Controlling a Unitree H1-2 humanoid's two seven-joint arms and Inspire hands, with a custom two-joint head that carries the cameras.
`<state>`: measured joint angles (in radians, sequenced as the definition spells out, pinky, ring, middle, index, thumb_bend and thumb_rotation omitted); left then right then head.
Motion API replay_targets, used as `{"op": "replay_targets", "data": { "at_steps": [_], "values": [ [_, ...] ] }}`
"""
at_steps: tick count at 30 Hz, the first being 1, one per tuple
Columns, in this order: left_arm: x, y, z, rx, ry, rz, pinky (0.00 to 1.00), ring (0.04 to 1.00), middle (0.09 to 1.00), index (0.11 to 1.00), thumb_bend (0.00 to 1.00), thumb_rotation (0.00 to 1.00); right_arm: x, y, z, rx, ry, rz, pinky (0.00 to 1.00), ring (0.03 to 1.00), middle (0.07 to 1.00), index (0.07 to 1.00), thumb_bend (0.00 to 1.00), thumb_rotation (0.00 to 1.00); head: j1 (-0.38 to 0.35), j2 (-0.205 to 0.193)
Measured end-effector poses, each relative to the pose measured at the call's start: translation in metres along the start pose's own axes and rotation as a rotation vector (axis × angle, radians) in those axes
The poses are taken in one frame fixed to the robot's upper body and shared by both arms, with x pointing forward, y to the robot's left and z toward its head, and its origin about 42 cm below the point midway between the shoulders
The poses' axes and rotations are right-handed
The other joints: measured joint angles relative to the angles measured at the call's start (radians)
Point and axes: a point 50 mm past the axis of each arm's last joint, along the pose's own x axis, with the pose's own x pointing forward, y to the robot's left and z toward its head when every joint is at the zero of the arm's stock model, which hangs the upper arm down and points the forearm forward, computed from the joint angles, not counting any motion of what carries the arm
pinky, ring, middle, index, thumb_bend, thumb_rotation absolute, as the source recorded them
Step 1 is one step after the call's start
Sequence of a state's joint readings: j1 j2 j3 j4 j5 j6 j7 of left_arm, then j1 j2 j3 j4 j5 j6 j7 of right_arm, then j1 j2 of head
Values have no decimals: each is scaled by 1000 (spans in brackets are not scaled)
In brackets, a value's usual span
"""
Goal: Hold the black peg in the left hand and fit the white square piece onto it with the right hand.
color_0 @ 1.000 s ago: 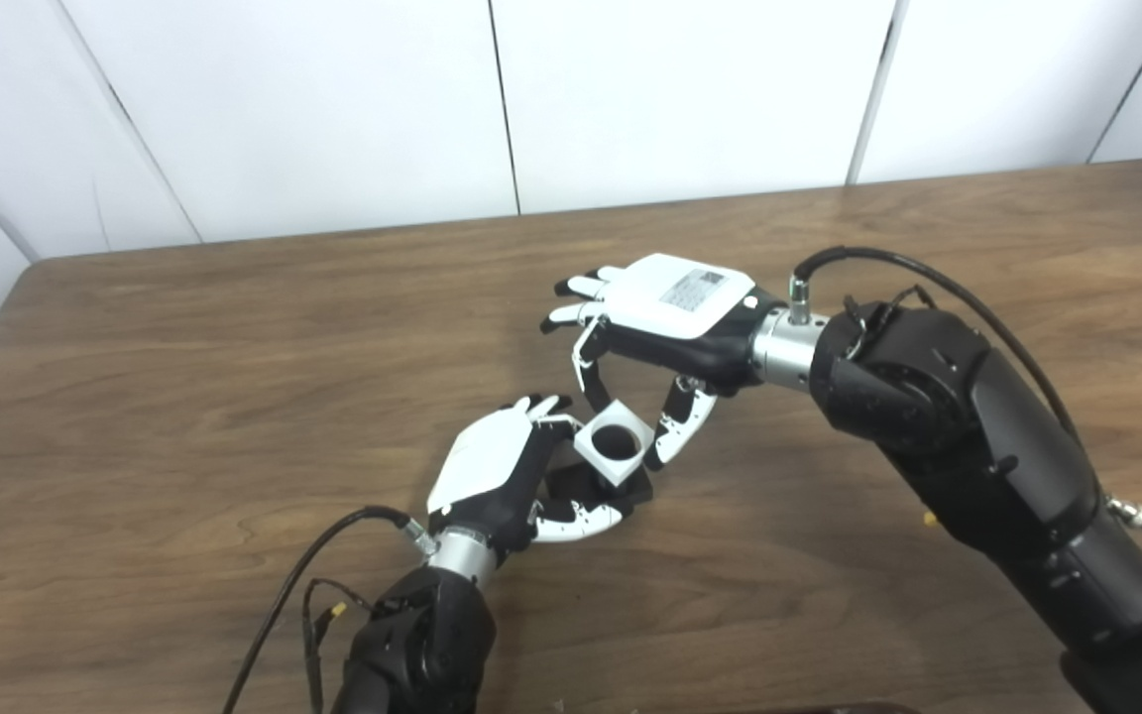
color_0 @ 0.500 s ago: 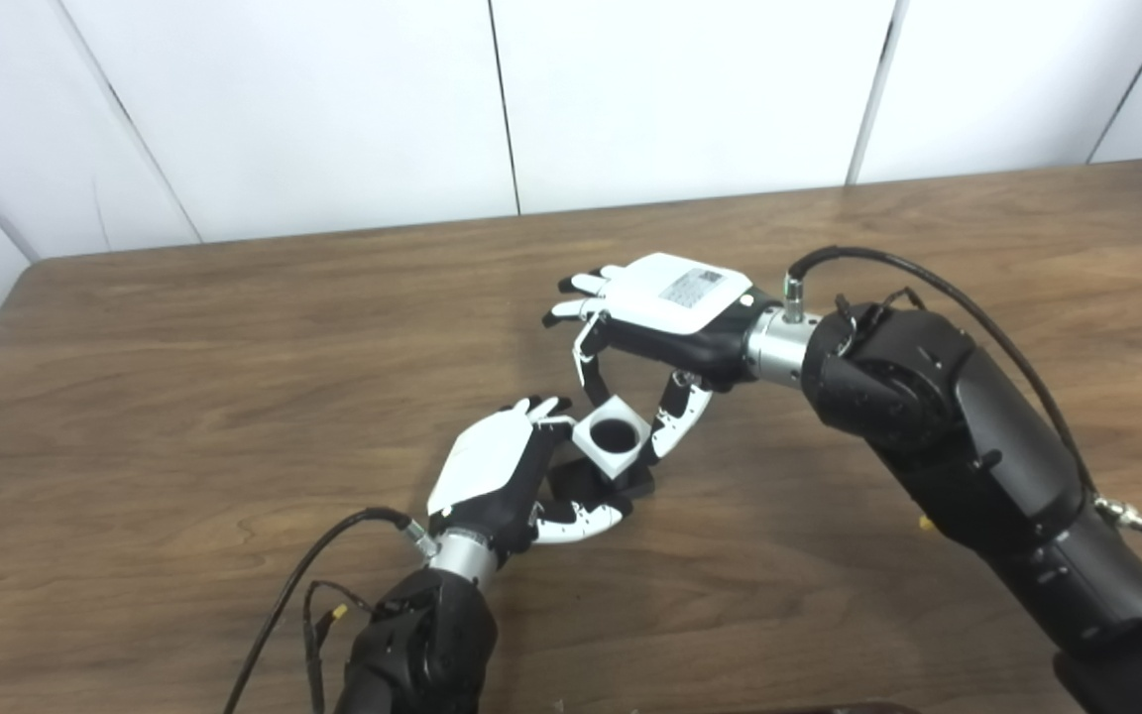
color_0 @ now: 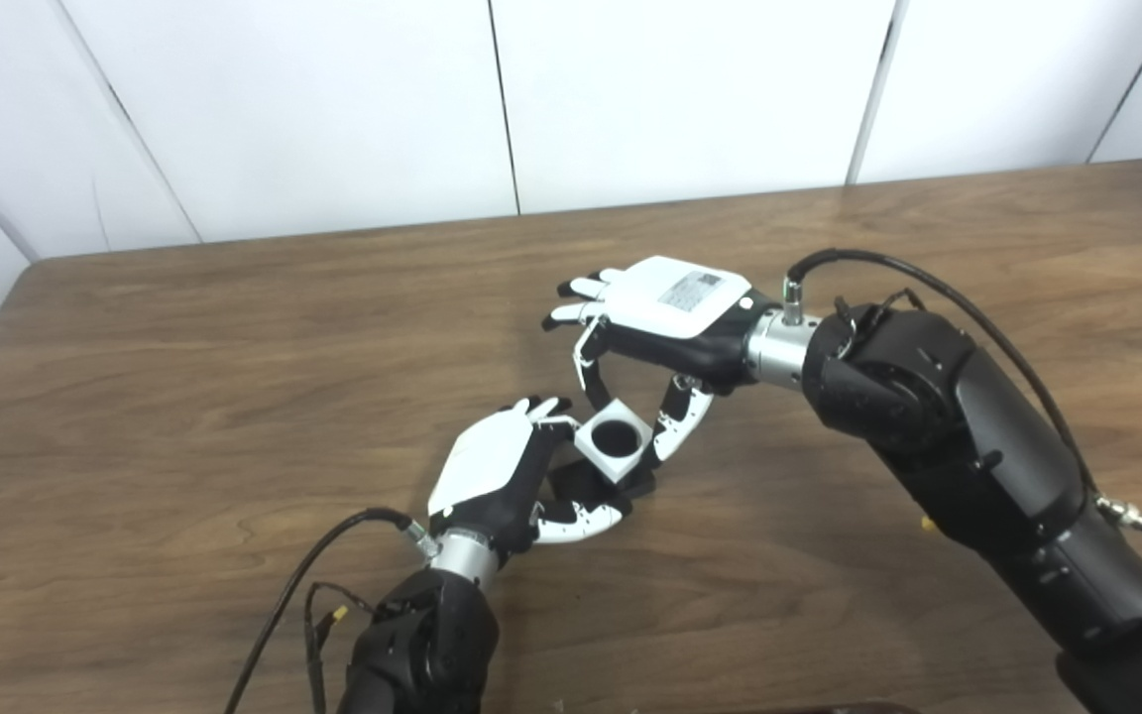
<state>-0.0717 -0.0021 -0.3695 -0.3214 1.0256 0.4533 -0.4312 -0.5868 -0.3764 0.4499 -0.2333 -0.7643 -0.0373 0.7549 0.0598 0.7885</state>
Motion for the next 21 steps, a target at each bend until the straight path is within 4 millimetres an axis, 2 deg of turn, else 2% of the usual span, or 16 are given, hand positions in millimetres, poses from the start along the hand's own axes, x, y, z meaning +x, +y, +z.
{"op": "replay_targets", "data": {
  "at_steps": [3, 7, 21],
  "values": [
    [0, 0, 0, 0, 1, 0, 1000, 1000, 945, 645, 546, 319, 0, 0, 0, 1, 0, 9, 1000, 1000, 929, 632, 929, 307, -2, 2],
    [0, 0, 0, -2, 2, 0, 1000, 1000, 946, 644, 545, 320, -1, 1, 0, 4, -2, 17, 1000, 1000, 928, 639, 973, 331, -2, 2],
    [0, 0, -1, -2, 2, 1, 1000, 1000, 943, 653, 559, 330, -4, 1, -4, 3, 12, 29, 1000, 1000, 927, 636, 971, 347, 2, 0]
  ]
}}
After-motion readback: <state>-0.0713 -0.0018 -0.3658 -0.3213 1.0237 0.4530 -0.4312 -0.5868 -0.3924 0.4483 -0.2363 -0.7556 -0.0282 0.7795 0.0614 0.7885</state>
